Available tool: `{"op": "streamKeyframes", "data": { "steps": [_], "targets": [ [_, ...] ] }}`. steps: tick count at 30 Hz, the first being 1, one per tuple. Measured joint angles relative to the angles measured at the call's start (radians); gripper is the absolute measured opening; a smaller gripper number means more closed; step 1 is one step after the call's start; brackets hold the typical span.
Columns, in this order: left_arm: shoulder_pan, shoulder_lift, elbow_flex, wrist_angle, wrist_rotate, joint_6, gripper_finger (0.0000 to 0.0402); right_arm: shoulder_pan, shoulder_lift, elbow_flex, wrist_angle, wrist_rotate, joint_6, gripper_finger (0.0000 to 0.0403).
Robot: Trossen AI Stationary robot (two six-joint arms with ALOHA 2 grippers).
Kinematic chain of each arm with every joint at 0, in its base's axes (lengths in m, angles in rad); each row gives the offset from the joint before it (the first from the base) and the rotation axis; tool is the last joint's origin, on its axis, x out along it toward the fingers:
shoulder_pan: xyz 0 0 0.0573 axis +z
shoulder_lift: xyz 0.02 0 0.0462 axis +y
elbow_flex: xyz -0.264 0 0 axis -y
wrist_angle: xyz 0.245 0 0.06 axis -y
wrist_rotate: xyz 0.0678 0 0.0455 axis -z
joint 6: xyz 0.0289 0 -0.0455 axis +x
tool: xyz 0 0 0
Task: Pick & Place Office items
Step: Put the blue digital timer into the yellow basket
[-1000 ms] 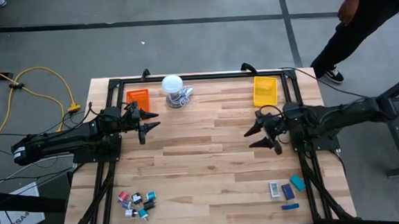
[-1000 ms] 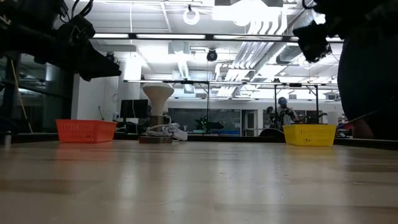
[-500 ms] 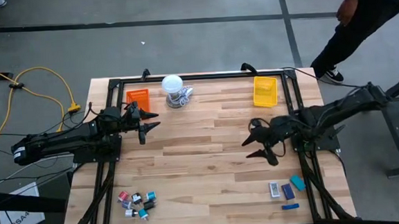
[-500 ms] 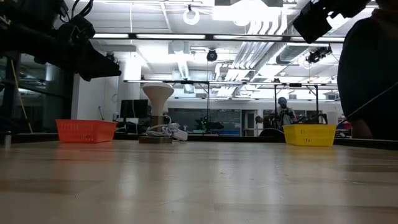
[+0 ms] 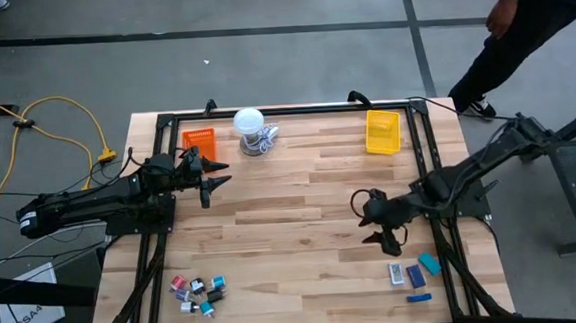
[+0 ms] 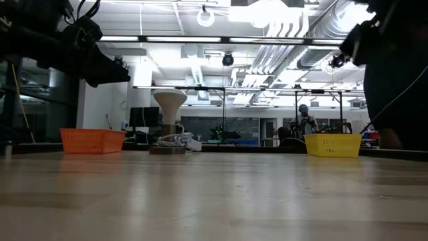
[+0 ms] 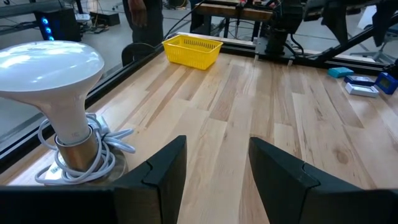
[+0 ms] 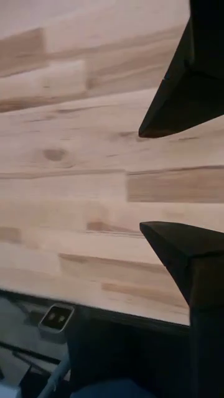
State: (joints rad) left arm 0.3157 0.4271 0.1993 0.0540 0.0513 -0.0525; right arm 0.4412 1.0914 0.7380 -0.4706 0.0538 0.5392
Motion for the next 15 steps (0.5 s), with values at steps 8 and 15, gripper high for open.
{"op": "streamKeyframes", "data": {
  "steps": [8, 15],
  "targets": [
    [0.000, 0.000, 0.000, 0.000, 0.000, 0.000, 0.0167, 0.017, 0.003, 0.000, -0.005, -0.003, 0.006, 0.0220],
    [0.000, 0.000, 0.000, 0.000, 0.000, 0.000, 0.0167, 0.017, 0.003, 0.000, -0.016, 0.003, -0.065, 0.0220]
  ]
}}
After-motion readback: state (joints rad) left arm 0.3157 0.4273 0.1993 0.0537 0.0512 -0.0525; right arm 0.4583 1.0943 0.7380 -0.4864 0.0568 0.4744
